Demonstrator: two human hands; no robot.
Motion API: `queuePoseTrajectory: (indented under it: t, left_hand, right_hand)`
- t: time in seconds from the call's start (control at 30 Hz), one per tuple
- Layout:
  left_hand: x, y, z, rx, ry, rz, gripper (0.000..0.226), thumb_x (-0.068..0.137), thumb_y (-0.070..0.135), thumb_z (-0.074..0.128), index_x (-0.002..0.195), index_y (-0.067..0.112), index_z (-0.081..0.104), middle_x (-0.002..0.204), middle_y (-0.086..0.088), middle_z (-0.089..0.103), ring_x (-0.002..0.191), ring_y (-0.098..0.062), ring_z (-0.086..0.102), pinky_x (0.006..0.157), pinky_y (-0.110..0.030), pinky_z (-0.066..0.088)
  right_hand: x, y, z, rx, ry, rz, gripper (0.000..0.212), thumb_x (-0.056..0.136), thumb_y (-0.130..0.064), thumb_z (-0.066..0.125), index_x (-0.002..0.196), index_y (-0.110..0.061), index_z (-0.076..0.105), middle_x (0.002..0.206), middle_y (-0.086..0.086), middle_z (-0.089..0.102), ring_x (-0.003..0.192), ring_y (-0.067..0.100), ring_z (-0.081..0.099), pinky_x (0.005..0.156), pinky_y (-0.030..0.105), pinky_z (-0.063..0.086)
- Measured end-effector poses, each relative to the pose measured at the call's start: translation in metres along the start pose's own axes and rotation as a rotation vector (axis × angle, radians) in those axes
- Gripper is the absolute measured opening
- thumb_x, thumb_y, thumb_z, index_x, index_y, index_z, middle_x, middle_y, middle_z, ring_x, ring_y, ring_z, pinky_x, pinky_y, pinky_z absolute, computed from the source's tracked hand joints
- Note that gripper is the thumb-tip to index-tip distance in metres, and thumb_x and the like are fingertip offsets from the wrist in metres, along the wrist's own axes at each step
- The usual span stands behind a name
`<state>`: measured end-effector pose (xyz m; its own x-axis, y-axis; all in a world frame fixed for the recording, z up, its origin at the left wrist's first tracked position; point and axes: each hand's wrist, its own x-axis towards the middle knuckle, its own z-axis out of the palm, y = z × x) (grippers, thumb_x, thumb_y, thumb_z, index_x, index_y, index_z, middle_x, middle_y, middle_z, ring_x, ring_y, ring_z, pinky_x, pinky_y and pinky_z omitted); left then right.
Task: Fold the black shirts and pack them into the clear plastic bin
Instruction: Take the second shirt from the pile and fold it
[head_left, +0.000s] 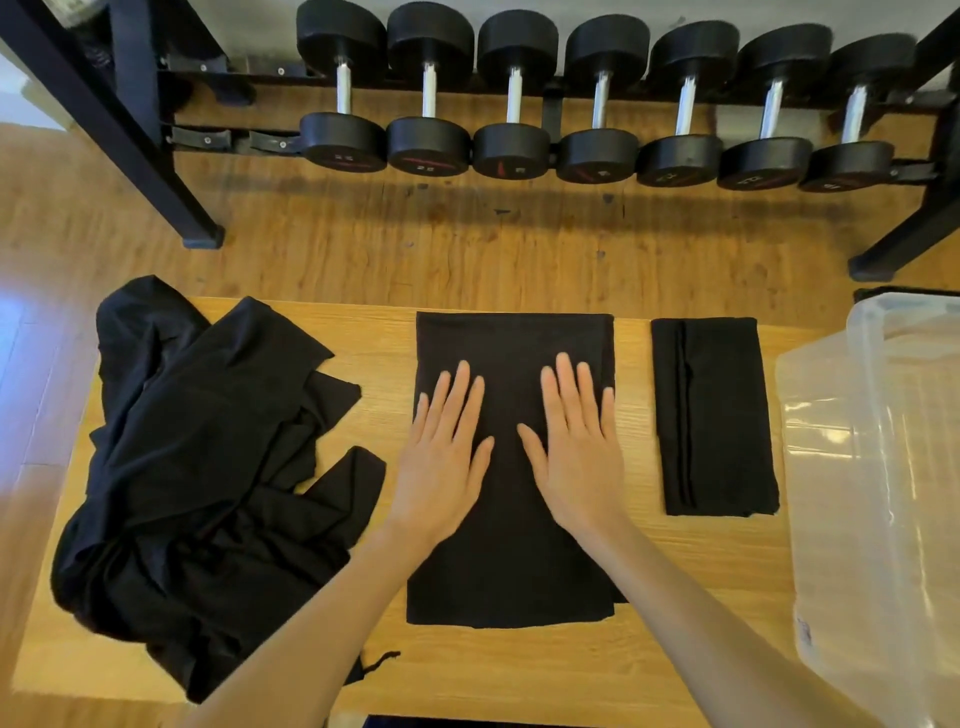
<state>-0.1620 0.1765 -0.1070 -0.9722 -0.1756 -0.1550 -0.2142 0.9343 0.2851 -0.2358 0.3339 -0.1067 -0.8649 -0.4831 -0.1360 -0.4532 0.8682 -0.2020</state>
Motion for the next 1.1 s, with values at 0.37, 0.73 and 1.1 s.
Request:
queuePoseTrajectory:
  t: [0.37,0.73,1.1]
  left_hand:
    - [-0.009,0.001,-0.006,0.139,-0.040,0.069,0.064,0.102,0.046,0.023,0.155,0.014,0.006,0.163,-0.007,0.002,0.150,-0.022,0.001,0.121,-0.040,0.005]
    - [-0.079,-0.005,0.010,0.126,-0.076,0.079,0.066,0.099,0.050,0.018,0.155,0.015,0.012,0.163,-0.006,0.009,0.150,-0.022,0.010,0.119,-0.040,0.019]
    - [-0.111,0.002,-0.020,-0.190,0.033,-0.239,0.093,0.088,0.039,0.067,0.154,0.011,0.008,0.137,-0.014,0.037,0.119,-0.025,0.049,0.098,-0.035,0.046]
  right_hand:
    - [-0.024,0.016,-0.004,-0.061,0.000,0.074,0.066,0.101,-0.051,0.018,0.155,-0.014,0.011,0.163,0.005,0.005,0.150,0.022,-0.002,0.122,0.044,0.000]
    - [-0.090,0.016,0.014,-0.066,-0.054,0.059,0.065,0.100,-0.054,0.016,0.154,-0.018,0.017,0.162,0.005,0.011,0.150,0.023,0.004,0.120,0.046,0.011]
    - [-0.121,0.011,-0.005,-0.018,-0.033,-0.210,0.057,0.099,-0.044,0.040,0.146,-0.013,0.038,0.157,0.007,0.030,0.145,0.024,0.026,0.116,0.042,0.025]
